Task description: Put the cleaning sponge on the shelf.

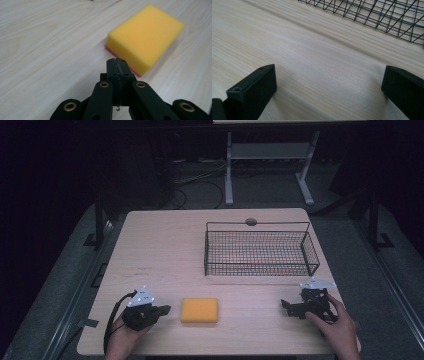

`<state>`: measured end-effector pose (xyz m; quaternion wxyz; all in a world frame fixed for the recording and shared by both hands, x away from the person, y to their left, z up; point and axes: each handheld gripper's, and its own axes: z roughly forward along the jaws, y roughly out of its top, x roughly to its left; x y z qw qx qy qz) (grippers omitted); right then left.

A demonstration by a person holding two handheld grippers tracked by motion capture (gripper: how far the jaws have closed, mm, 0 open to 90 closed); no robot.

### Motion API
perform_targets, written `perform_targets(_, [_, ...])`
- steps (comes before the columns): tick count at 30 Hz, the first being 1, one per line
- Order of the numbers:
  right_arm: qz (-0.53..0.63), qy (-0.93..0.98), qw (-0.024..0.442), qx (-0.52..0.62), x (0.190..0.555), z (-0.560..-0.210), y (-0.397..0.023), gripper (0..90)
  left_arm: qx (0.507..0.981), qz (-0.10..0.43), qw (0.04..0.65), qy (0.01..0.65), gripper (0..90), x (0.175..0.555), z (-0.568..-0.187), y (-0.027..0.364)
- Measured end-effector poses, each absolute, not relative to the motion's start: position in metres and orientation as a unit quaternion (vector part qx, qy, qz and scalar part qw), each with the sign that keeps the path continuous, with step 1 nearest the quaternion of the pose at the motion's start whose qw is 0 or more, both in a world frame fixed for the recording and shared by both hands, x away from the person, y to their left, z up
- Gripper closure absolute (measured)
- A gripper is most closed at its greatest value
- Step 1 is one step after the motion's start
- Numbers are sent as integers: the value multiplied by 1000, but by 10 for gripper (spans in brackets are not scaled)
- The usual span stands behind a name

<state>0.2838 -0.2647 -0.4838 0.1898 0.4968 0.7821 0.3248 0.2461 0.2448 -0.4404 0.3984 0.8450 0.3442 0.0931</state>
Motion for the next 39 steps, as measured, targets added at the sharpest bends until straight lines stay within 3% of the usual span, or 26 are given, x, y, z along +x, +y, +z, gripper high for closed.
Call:
perform_targets(9, [325,782,190,497,284,-484,-265,0,841,56,429,326,898,239,-440,233])
perform_targets(20, [325,782,190,497,284,-484,-265,0,853,30,424,302,898,237,-446,216])
perform_targets(39, [325,782,189,497,284,-484,-265,0,863,42,402,302,897,251,-449,206])
